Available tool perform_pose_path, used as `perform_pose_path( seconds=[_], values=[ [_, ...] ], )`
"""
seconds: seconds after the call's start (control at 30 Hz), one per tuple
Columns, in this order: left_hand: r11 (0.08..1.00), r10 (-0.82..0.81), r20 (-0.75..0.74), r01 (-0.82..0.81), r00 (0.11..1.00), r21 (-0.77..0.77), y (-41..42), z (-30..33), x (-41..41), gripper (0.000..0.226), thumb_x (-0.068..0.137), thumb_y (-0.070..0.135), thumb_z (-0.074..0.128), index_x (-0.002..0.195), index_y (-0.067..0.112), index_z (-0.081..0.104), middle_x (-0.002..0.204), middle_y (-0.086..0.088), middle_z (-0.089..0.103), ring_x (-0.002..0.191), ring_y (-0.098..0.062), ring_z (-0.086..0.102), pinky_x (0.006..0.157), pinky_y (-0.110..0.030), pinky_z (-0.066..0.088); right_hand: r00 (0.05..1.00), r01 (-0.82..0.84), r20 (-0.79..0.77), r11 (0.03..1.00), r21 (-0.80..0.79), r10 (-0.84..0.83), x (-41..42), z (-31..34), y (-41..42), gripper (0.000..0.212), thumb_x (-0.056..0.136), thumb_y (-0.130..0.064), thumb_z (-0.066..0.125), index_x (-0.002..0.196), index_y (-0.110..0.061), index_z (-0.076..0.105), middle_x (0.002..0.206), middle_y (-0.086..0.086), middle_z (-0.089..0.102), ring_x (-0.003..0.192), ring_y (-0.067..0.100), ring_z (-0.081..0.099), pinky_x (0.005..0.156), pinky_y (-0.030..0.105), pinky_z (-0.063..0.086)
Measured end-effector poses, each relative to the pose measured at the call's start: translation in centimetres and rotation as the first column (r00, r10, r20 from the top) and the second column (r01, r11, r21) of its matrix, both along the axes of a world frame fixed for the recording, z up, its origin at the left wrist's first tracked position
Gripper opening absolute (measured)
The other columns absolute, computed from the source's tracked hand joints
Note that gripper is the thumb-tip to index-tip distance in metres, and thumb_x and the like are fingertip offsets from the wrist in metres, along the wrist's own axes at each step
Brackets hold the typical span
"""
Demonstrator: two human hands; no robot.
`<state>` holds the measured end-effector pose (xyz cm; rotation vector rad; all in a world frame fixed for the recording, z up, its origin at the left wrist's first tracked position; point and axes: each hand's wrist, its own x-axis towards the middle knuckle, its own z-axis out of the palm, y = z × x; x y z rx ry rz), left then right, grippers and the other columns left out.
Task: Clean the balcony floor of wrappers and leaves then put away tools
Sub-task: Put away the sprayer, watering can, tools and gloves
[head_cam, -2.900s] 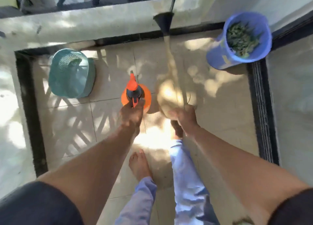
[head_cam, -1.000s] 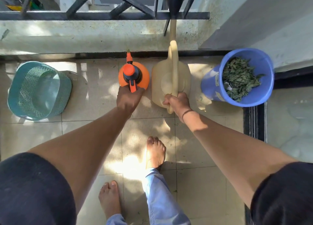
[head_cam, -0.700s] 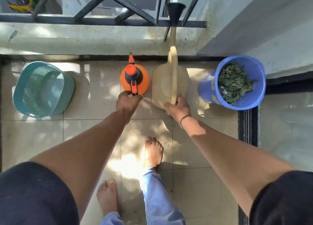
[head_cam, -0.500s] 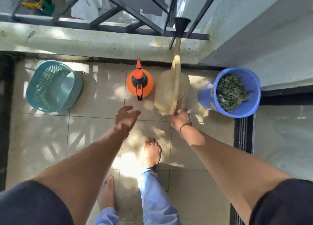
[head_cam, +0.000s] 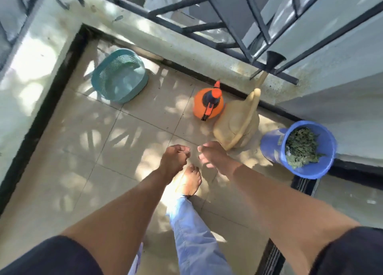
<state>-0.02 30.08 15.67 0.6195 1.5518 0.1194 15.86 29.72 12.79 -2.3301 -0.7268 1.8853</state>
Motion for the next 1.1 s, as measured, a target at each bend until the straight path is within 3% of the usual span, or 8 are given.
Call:
perform_pose_path(
  seconds=[0.1,0.2,0.37,0.57,0.73,0.87,1.0,1.1],
  values=[
    [0.999,0.051,-0.007,-0.051,0.999,0.012,-1.2,0.9,-2.9,0.016,0.093,0.018,0.058,0.099,0.015,0.072,0.097,-0.008,0.076,0.077,-0.019,0.064,0.071,-0.031,0.051,0.985,-0.165,0.053,0.986,0.007,0.164,-2.1,0.2,0.4,0.015,0.082,-0.027,0.057,0.072,-0.018,0.064,0.078,0.012,0.064,0.067,0.024,0.056,0.053,0.029,0.039],
    [0.99,0.14,-0.002,-0.139,0.99,0.034,-3.3,1.6,-6.7,0.014,0.092,0.019,0.058,0.097,0.017,0.07,0.093,-0.004,0.075,0.075,-0.018,0.063,0.07,-0.028,0.048,0.923,-0.378,0.082,0.926,0.012,0.375,-5.2,0.4,0.1,0.014,0.093,-0.023,0.055,0.083,-0.019,0.063,0.092,0.009,0.064,0.081,0.024,0.057,0.073,0.035,0.052],
    [0.974,0.226,-0.099,-0.222,0.969,0.048,-9.9,0.1,-15.3,0.027,0.067,0.04,0.056,0.084,0.029,0.072,0.087,0.002,0.078,0.083,-0.024,0.072,0.082,-0.036,0.056,0.821,-0.566,0.18,0.813,0.136,0.541,-13.5,2.6,-2.1,0.023,0.083,-0.027,0.06,0.076,-0.007,0.068,0.074,0.007,0.069,0.069,0.026,0.063,0.067,0.034,0.05],
    [0.889,0.45,-0.134,-0.428,0.883,0.164,-21.3,1.2,-25.8,0.024,0.068,0.054,0.054,0.075,0.038,0.071,0.085,0.0,0.077,0.08,-0.021,0.07,0.082,-0.041,0.058,0.557,-0.828,0.201,0.521,0.208,0.805,-26.7,5.1,-7.2,0.023,0.089,-0.026,0.058,0.083,-0.007,0.069,0.088,0.014,0.075,0.09,0.035,0.07,0.084,0.044,0.056],
    [0.746,0.659,-0.139,-0.617,0.739,0.251,-30.7,7.0,-34.2,0.011,0.076,0.04,0.06,0.08,0.043,0.07,0.088,0.009,0.077,0.086,-0.018,0.074,0.086,-0.041,0.058,0.381,-0.894,0.152,0.321,0.313,0.912,-38.4,9.7,-14.0,0.022,0.085,-0.042,0.06,0.081,-0.022,0.068,0.084,0.006,0.075,0.084,0.029,0.072,0.083,0.048,0.057],
    [0.572,0.814,-0.136,-0.739,0.565,0.357,-38.3,12.0,-40.4,0.017,0.078,0.041,0.056,0.087,0.046,0.071,0.089,0.015,0.076,0.087,-0.01,0.072,0.087,-0.034,0.056,0.21,-0.895,0.146,0.13,0.428,0.967,-47.9,14.2,-21.0,0.029,0.081,-0.048,0.06,0.095,-0.026,0.073,0.085,-0.008,0.075,0.083,0.011,0.07,0.085,0.037,0.056],
    [0.377,0.921,-0.11,-0.783,0.374,0.496,-46.3,14.6,-45.8,0.017,0.093,0.027,0.062,0.103,0.035,0.072,0.098,0.022,0.074,0.088,0.006,0.068,0.084,-0.023,0.054,0.04,-0.826,0.104,-0.025,0.562,0.994,-57.0,18.6,-28.4,0.014,0.094,-0.033,0.071,0.107,-0.033,0.072,0.098,-0.015,0.074,0.092,-0.001,0.067,0.078,0.013,0.048],
    [0.193,0.979,-0.062,-0.797,0.192,0.573,-52.6,16.2,-48.3,0.021,0.096,0.023,0.061,0.109,0.035,0.071,0.107,0.025,0.072,0.096,0.005,0.067,0.09,-0.023,0.054,-0.112,-0.761,0.088,-0.143,0.633,0.99,-62.6,20.9,-34.2,0.022,0.094,-0.034,0.071,0.116,-0.039,0.069,0.108,-0.019,0.072,0.102,-0.001,0.067,0.083,0.019,0.053]
  ],
)
